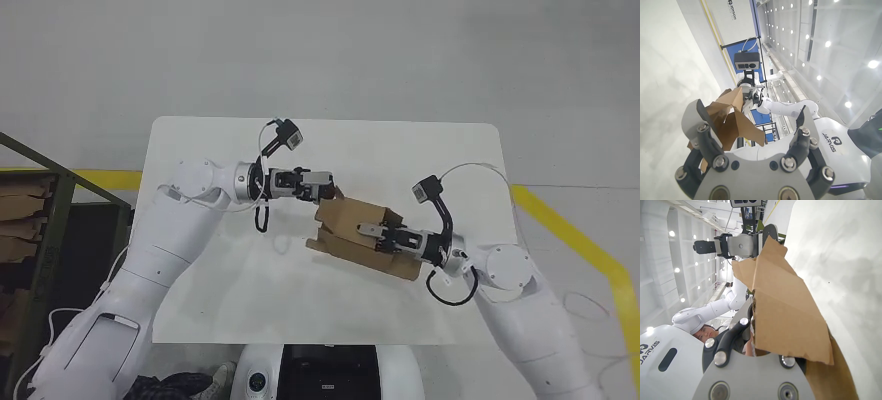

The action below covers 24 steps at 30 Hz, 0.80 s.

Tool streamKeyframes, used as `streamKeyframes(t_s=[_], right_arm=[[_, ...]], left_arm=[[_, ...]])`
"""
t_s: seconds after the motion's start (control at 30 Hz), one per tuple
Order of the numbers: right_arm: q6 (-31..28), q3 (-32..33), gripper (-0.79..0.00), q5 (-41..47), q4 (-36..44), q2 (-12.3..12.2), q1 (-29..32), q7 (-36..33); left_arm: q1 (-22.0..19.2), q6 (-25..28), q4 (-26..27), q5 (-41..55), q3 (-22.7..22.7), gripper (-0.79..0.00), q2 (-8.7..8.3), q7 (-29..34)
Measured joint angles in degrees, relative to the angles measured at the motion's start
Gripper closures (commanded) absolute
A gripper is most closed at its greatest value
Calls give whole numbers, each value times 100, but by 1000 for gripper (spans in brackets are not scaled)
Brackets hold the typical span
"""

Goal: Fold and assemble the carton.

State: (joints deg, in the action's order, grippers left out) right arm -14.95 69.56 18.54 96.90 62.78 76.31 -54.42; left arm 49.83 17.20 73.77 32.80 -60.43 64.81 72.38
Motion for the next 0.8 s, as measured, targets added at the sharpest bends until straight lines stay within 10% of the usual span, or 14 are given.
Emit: streamKeyframes(t_s=[0.8], right_arm=[[161,-472,0,108,-150,74,-399,-6]], left_arm=[[-362,-60,-350,236,303,-785,140,328]])
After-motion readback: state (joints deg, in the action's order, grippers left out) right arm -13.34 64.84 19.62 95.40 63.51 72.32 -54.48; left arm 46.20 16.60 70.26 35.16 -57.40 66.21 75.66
